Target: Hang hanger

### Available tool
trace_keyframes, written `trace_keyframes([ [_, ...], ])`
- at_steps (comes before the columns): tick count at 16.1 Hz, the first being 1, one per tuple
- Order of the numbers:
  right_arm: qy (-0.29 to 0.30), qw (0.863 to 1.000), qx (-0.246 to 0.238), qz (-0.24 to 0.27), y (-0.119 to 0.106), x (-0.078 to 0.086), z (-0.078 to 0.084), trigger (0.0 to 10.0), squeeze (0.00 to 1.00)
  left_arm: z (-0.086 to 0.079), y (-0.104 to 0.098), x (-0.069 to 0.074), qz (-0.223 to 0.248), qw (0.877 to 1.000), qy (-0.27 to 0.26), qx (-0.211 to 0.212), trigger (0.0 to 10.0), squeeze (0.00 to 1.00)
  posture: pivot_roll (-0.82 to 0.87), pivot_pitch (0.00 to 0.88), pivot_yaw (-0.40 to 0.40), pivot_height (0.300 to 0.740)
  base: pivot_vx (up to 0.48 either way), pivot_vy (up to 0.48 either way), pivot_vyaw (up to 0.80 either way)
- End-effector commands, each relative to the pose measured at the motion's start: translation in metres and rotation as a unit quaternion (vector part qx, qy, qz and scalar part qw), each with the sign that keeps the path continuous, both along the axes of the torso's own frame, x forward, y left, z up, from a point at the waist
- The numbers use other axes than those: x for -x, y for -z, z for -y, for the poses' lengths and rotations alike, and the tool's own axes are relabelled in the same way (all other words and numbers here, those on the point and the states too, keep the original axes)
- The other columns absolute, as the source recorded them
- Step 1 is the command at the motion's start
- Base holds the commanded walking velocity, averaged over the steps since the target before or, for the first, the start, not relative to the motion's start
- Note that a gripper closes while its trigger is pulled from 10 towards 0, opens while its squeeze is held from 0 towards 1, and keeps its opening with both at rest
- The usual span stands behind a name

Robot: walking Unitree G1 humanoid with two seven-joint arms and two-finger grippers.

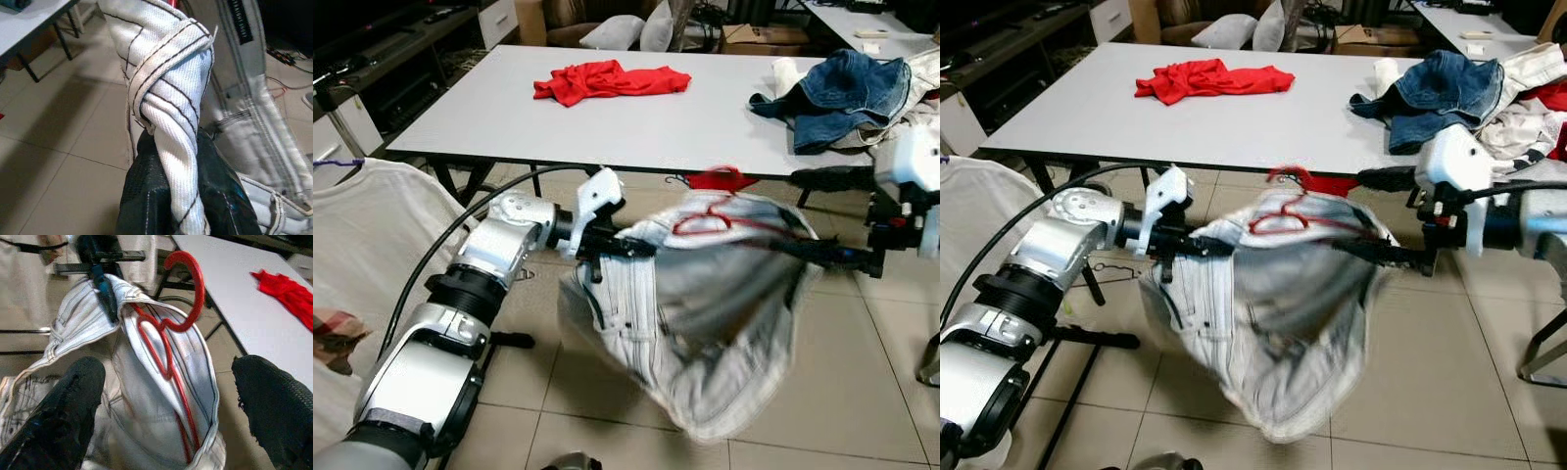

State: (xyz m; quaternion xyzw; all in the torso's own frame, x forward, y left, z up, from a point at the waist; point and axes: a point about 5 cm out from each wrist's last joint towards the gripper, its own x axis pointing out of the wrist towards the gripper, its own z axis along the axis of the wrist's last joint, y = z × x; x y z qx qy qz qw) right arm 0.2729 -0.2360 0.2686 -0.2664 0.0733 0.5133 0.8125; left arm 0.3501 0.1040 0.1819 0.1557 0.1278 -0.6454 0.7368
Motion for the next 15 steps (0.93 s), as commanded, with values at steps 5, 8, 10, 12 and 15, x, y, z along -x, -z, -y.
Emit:
trace_keyframes([
  [5,-0.072,0.996,0.019,-0.047,0.012,-0.012,-0.012,0.0,0.00,0.017,-0.033,0.002,0.058,0.997,0.053,0.009,0.0,0.00,-0.09,0.000,0.027,0.740,0.000,0.000,0.00],
  [8,-0.080,0.995,0.029,-0.056,0.017,-0.021,-0.019,0.0,0.00,0.022,-0.035,0.006,0.067,0.995,0.071,0.006,0.0,0.00,-0.09,0.000,0.022,0.740,0.000,0.000,0.00],
  [10,-0.086,0.994,0.031,-0.061,0.017,-0.023,-0.021,0.0,0.00,0.024,-0.036,0.008,0.068,0.995,0.077,0.004,0.0,0.00,-0.09,0.000,0.020,0.740,0.000,0.000,0.00],
  [12,-0.094,0.993,0.033,-0.070,0.017,-0.024,-0.023,0.0,0.00,0.024,-0.036,0.008,0.068,0.995,0.078,0.002,0.0,0.00,-0.09,0.000,0.018,0.740,0.000,0.000,0.00],
  [15,-0.090,0.992,0.036,-0.076,0.020,-0.027,-0.025,0.0,0.00,0.025,-0.037,0.010,0.065,0.994,0.083,0.006,0.0,0.00,-0.09,0.000,0.015,0.740,0.000,0.000,0.00],
])
